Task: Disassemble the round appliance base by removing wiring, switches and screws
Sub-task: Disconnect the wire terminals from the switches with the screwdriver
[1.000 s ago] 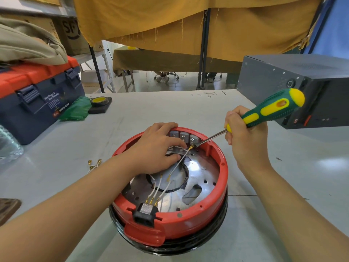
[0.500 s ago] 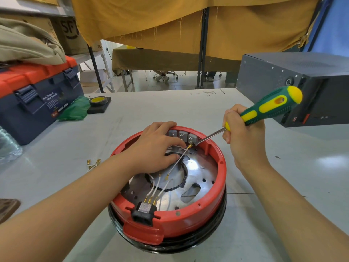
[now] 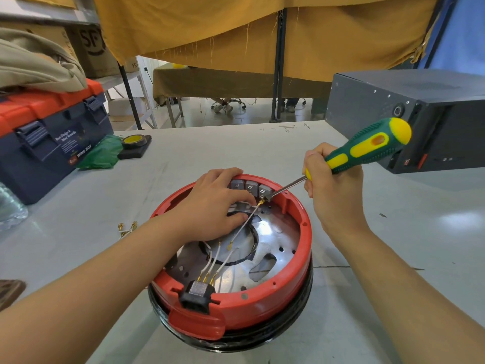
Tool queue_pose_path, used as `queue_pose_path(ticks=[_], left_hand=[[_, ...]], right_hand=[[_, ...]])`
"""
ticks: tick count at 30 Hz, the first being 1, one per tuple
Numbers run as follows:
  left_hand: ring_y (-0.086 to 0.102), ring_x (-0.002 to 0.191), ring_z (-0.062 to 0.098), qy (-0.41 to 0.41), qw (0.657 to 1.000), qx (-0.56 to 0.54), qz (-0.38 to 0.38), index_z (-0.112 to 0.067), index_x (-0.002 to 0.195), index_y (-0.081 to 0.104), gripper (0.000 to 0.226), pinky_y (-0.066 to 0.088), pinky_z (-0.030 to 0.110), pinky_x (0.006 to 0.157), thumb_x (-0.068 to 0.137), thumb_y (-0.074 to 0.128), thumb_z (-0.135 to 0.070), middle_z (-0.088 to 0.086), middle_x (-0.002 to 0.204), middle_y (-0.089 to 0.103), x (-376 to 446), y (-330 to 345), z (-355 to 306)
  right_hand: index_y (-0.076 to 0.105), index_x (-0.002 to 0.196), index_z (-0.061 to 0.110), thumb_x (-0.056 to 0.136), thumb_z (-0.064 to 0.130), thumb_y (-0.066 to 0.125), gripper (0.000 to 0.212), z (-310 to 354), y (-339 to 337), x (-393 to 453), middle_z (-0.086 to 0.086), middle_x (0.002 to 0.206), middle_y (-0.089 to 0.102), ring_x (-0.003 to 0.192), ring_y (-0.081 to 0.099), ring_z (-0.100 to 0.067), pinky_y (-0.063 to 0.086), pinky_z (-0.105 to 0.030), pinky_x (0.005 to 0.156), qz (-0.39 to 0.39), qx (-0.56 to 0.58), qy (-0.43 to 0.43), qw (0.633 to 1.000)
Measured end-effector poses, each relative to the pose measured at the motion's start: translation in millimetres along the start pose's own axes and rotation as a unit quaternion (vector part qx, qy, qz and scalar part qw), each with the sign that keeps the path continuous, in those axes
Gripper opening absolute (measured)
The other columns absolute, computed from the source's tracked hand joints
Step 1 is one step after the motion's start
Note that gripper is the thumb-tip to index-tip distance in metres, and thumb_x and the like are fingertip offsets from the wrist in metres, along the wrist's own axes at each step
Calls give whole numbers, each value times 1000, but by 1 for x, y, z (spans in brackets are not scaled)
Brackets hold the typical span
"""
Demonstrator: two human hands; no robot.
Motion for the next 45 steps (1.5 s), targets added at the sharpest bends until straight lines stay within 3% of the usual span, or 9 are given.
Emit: queue_pose_path(ticks=[9,13,17,29,34,39,45], left_hand=[[17,139,25,3,1000,-3,-3,-45,122,54,34,17,40,115,88,53,-41,-1,154,20,0,1,1],[18,139,25,6,1000,-4,-7,-46,122,55,35,17,40,115,87,52,-41,-1,153,21,0,1,1],[17,139,25,6,1000,-3,-4,-47,122,54,35,18,43,115,87,52,-42,-1,153,21,0,2,2],[17,139,25,7,1000,3,-4,-46,123,54,35,18,41,115,88,53,-42,0,154,20,0,2,1],[18,139,25,7,1000,3,-8,-46,122,54,35,18,39,114,88,54,-40,-1,153,20,0,1,0],[18,139,25,6,1000,4,-8,-44,122,55,35,18,40,115,87,54,-40,0,153,20,0,1,0],[18,139,25,5,1000,-2,-7,-45,121,55,35,18,40,115,87,54,-41,0,153,20,0,1,0]], right_hand=[[39,57,8,79,17,49,25,6,5,-1,6,49,35,46,34,-8,31,-13,46,48,-24,-16,998],[37,52,13,75,16,49,26,-2,0,5,2,48,31,45,30,-12,29,-20,45,19,7,29,999],[36,44,24,73,15,49,33,-7,-1,7,8,45,29,41,28,-9,27,-19,42,2,27,48,999],[36,42,26,72,13,48,35,-9,0,7,11,44,28,39,26,-6,26,-16,40,0,51,62,997],[37,45,25,74,17,50,33,-3,-2,5,9,45,30,44,28,-10,27,-20,44,-4,19,29,999],[41,54,14,76,17,51,25,1,0,2,11,42,33,43,32,-7,30,-15,44,4,3,9,1000],[44,58,12,78,16,50,21,4,0,1,11,43,36,44,35,-7,32,-14,45,2,-4,-10,1000]])
Point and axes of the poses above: each hand's wrist, its own x-axis towards the middle knuckle, its own y-axis out of the palm, z = x × y, the point moved 6 cm from there along x, towards the middle knuckle
